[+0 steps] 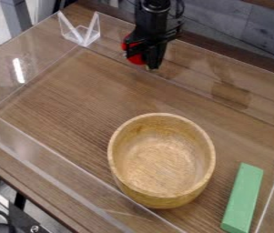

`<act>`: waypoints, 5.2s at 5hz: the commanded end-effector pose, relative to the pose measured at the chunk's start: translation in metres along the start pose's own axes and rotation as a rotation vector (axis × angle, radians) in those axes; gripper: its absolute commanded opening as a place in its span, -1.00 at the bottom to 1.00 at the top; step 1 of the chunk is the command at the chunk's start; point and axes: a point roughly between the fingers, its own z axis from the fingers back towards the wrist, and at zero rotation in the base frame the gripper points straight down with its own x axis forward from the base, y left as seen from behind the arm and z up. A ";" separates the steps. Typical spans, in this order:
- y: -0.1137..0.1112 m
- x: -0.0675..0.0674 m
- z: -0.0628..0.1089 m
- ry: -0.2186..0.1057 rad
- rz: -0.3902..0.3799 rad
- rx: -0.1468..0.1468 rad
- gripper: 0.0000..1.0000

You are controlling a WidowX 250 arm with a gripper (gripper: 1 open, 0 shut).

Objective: Move the red fruit to the left

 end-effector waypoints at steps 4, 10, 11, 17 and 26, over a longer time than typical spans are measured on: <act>0.004 0.021 -0.007 -0.045 0.053 0.013 -1.00; 0.001 0.023 -0.017 0.010 0.114 0.031 -1.00; 0.002 0.023 -0.018 0.020 0.125 0.034 -1.00; 0.016 0.056 0.040 0.060 0.188 -0.033 1.00; 0.037 0.083 0.092 0.144 0.186 -0.071 -1.00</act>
